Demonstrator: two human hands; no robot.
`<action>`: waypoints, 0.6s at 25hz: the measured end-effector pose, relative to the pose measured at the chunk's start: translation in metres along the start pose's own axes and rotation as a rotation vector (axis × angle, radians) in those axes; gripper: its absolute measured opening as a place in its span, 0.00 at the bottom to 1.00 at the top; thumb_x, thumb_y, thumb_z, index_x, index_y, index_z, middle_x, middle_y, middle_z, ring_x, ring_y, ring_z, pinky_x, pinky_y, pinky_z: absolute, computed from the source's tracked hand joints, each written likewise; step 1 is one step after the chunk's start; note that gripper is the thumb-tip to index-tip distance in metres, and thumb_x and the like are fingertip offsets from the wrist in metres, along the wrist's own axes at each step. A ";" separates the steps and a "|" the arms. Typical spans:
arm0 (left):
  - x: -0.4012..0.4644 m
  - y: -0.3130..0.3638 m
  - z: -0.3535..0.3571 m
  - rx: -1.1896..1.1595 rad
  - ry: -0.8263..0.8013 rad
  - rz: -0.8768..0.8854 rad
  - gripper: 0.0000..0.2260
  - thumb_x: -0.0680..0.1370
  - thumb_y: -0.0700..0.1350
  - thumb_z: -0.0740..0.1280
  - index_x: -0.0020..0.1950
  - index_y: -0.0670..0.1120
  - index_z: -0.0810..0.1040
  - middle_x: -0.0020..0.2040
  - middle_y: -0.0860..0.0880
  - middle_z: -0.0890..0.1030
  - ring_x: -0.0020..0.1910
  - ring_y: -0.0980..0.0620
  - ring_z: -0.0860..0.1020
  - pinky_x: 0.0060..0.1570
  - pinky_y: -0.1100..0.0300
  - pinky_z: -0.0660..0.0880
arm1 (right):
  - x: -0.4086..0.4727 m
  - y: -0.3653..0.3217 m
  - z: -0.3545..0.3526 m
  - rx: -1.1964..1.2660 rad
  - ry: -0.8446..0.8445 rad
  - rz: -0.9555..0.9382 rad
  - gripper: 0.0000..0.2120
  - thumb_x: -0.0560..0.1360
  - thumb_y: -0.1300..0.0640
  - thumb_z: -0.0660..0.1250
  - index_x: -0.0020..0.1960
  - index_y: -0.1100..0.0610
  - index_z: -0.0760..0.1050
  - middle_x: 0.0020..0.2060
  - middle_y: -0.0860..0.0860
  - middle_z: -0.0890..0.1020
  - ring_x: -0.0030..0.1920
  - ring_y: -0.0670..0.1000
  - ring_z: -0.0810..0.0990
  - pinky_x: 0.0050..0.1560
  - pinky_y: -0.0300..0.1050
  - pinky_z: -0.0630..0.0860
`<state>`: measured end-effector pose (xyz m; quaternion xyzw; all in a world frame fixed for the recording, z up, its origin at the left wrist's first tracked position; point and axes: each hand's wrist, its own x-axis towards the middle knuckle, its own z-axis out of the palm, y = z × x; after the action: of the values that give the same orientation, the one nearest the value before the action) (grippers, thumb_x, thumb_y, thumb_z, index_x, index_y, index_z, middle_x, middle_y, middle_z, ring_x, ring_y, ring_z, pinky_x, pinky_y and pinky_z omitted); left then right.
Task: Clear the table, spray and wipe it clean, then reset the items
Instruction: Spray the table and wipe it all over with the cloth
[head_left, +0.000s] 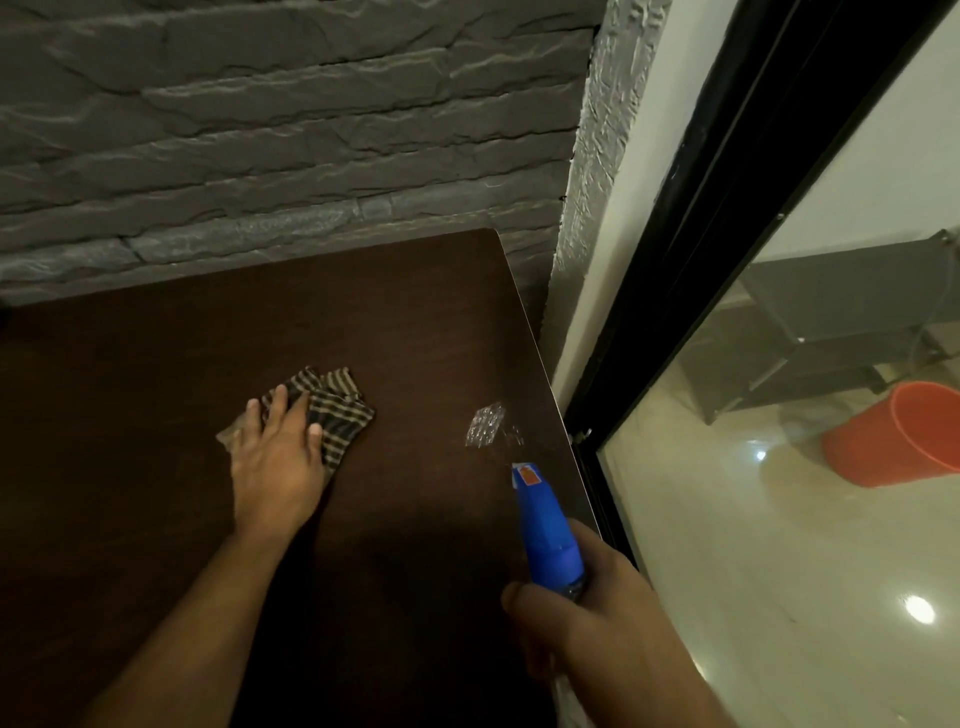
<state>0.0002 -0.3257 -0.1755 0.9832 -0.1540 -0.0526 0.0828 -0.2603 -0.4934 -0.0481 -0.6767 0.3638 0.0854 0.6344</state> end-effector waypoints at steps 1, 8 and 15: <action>0.007 0.011 0.001 -0.024 -0.007 0.001 0.22 0.83 0.50 0.54 0.77 0.49 0.60 0.79 0.47 0.56 0.78 0.43 0.50 0.74 0.44 0.52 | 0.004 0.001 0.002 -0.003 0.019 -0.003 0.18 0.57 0.48 0.70 0.46 0.45 0.74 0.33 0.52 0.81 0.31 0.49 0.80 0.41 0.51 0.81; 0.020 0.027 0.011 -0.048 -0.011 0.052 0.22 0.83 0.51 0.53 0.77 0.51 0.60 0.79 0.49 0.55 0.78 0.45 0.48 0.75 0.44 0.51 | 0.021 -0.004 0.009 0.091 0.043 0.076 0.17 0.57 0.52 0.71 0.45 0.43 0.76 0.27 0.52 0.80 0.27 0.51 0.79 0.35 0.48 0.78; 0.018 0.028 0.010 -0.047 -0.007 0.074 0.22 0.83 0.52 0.52 0.77 0.50 0.60 0.79 0.48 0.55 0.78 0.45 0.48 0.74 0.44 0.51 | 0.026 -0.022 0.015 0.081 -0.017 0.101 0.15 0.67 0.57 0.72 0.50 0.46 0.73 0.32 0.50 0.81 0.28 0.47 0.79 0.34 0.42 0.76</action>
<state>0.0077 -0.3594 -0.1813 0.9745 -0.1893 -0.0563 0.1070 -0.2235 -0.4906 -0.0485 -0.6304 0.3952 0.1082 0.6593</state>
